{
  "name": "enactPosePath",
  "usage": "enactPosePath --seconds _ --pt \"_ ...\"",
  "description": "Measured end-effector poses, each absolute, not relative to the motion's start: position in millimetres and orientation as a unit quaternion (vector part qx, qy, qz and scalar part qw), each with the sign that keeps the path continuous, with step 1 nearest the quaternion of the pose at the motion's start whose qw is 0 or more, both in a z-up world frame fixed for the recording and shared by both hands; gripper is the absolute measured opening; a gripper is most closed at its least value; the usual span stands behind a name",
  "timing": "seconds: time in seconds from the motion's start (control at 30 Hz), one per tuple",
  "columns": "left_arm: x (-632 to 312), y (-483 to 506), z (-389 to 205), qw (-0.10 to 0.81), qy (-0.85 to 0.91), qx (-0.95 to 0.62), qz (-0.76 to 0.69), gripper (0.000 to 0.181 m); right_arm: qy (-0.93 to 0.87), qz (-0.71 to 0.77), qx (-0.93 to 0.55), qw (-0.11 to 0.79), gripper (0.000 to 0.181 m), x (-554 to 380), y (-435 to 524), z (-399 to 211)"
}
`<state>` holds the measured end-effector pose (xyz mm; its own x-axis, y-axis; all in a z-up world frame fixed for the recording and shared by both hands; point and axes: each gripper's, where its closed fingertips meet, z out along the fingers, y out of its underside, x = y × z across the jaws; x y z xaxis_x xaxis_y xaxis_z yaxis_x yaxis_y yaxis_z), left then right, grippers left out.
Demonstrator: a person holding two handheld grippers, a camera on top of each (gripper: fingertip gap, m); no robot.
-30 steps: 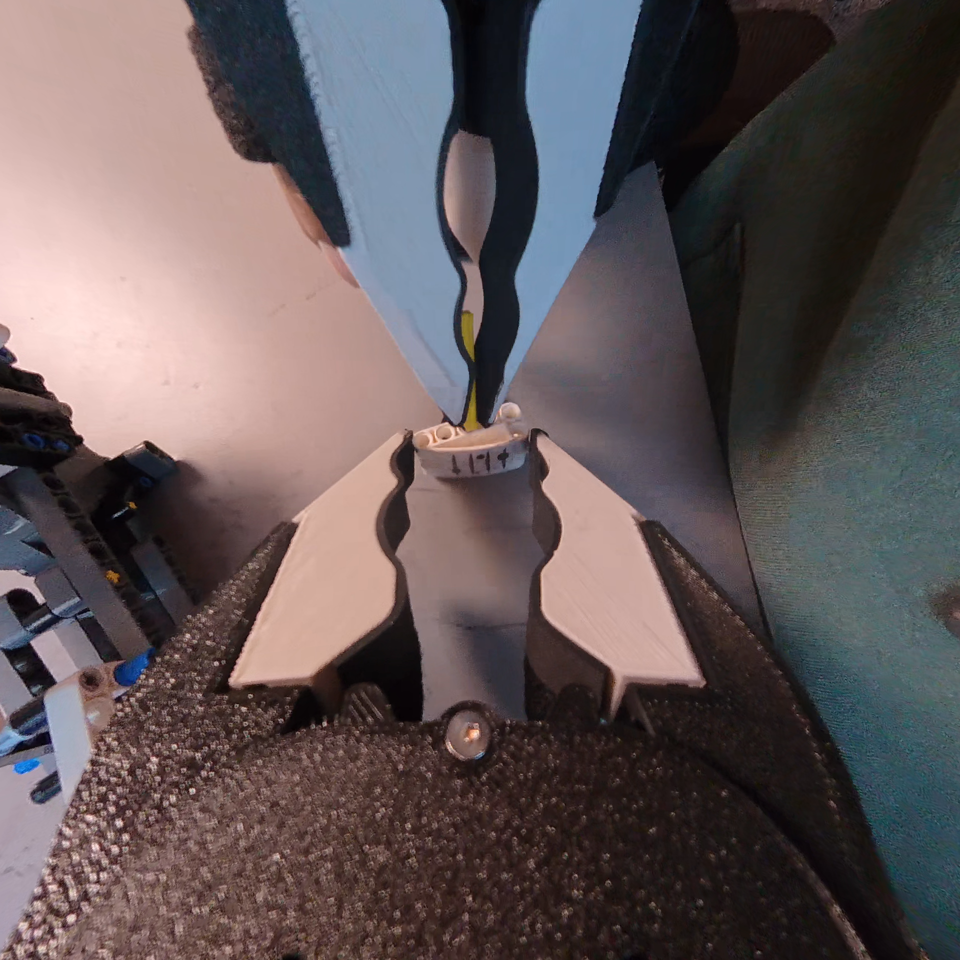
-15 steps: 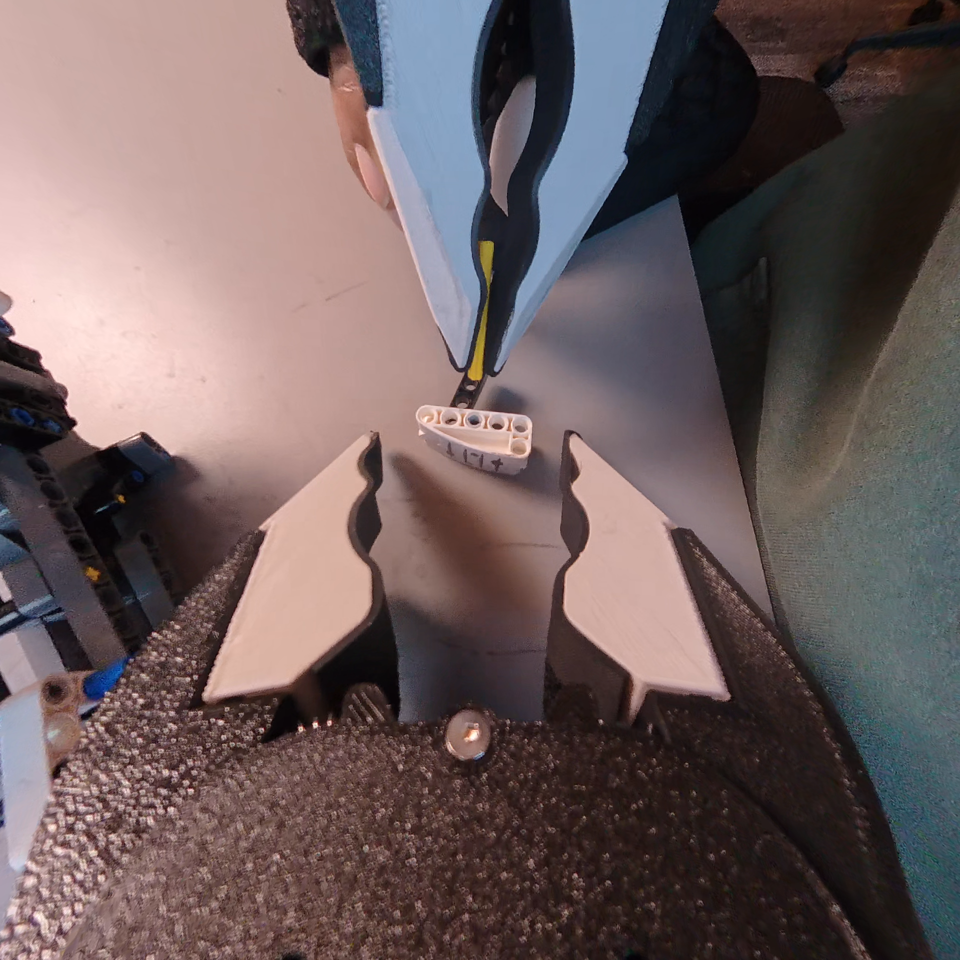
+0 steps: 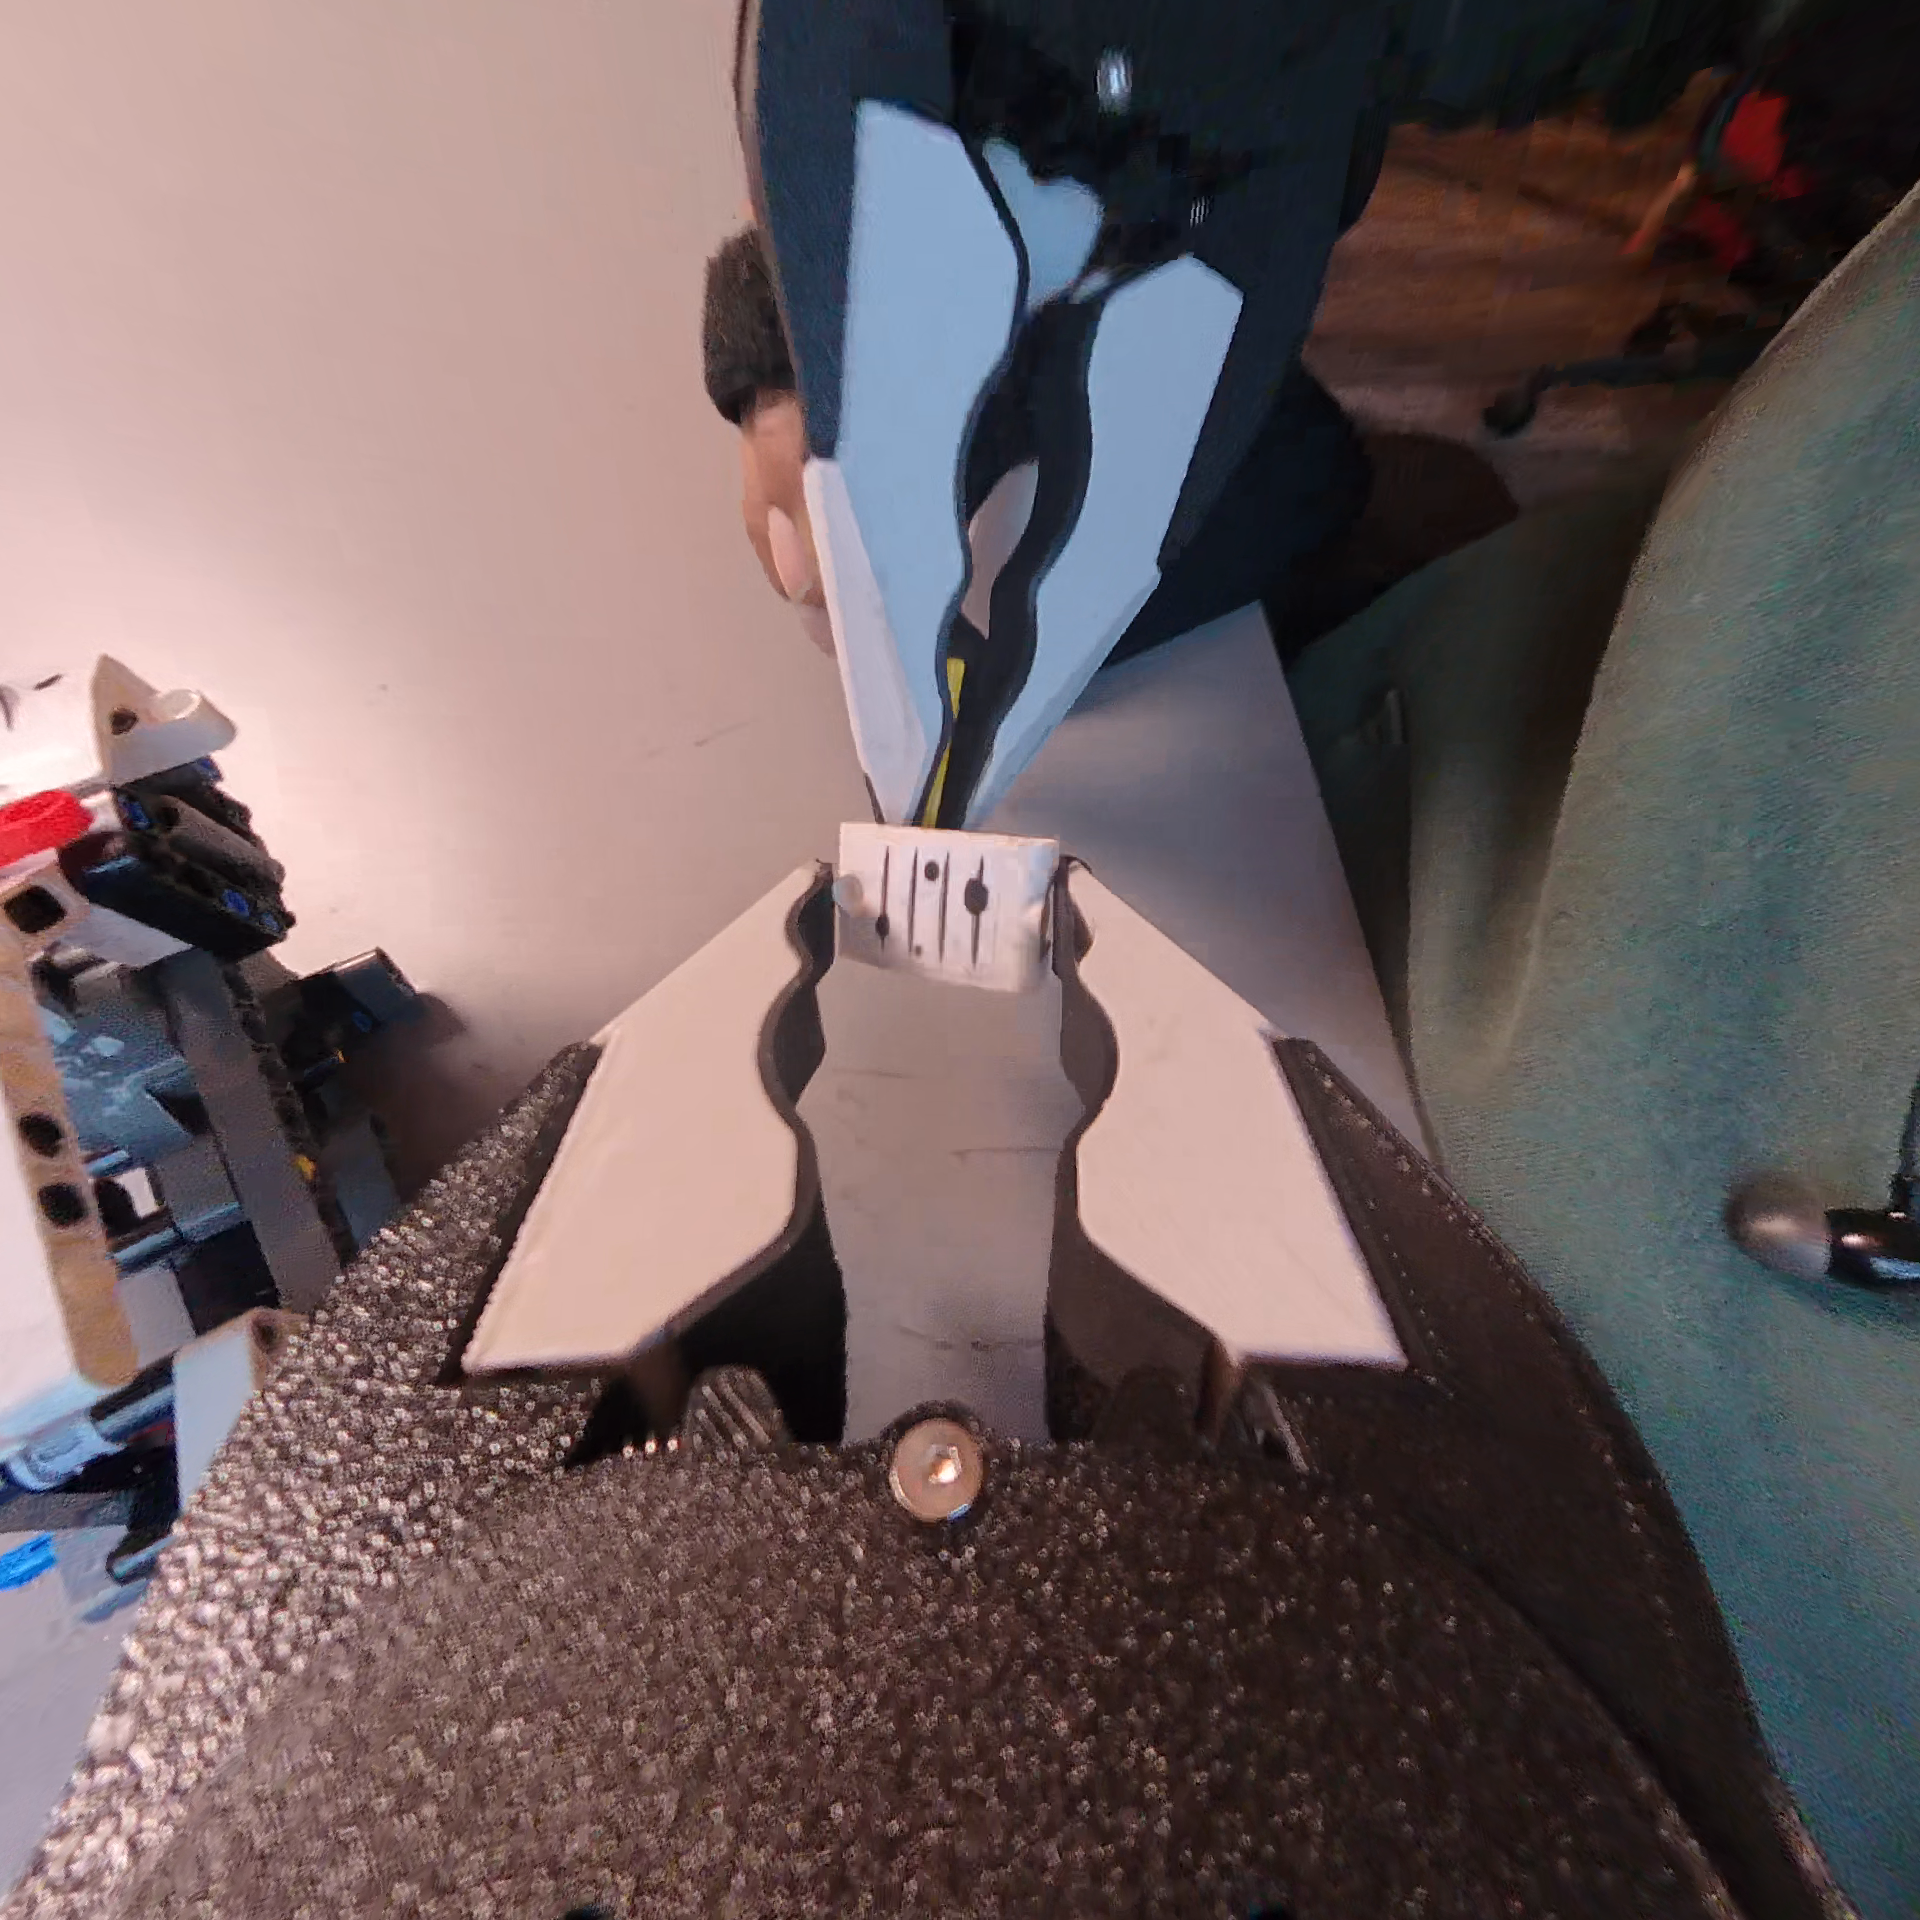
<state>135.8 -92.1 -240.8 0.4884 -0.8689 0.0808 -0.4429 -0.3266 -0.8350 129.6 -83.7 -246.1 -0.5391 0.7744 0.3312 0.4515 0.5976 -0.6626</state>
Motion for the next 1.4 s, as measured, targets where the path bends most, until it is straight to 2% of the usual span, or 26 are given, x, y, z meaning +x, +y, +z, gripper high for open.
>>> enactPosePath --seconds 0.1,0.33,0.5,0.7,1.03,1.4 --pt "133 -91 -229 0.402 0.396 -0.763 -0.313 0.041 -0.837 0.265 -0.362 0.313 0.003 127 -88 -248" --pt "130 -88 -227 0.432 0.426 -0.758 -0.240 0.041 -0.813 0.287 -0.364 0.352 0.003 117 -86 -234" --pt "130 -85 -205 0.480 0.421 -0.736 -0.226 0.040 -0.793 0.301 -0.354 0.394 0.003 102 -90 -228" --pt "119 -79 -203 0.488 0.403 -0.748 -0.199 0.040 -0.783 0.301 -0.368 0.400 0.003 97 -78 -227" --pt "92 -68 -240 0.401 0.366 -0.832 -0.115 0.039 -0.760 0.296 -0.405 0.413 0.003 101 -58 -220" --pt "93 -72 -247 0.389 0.380 -0.834 -0.089 0.039 -0.771 0.307 -0.388 0.401 0.003 92 -71 -222"
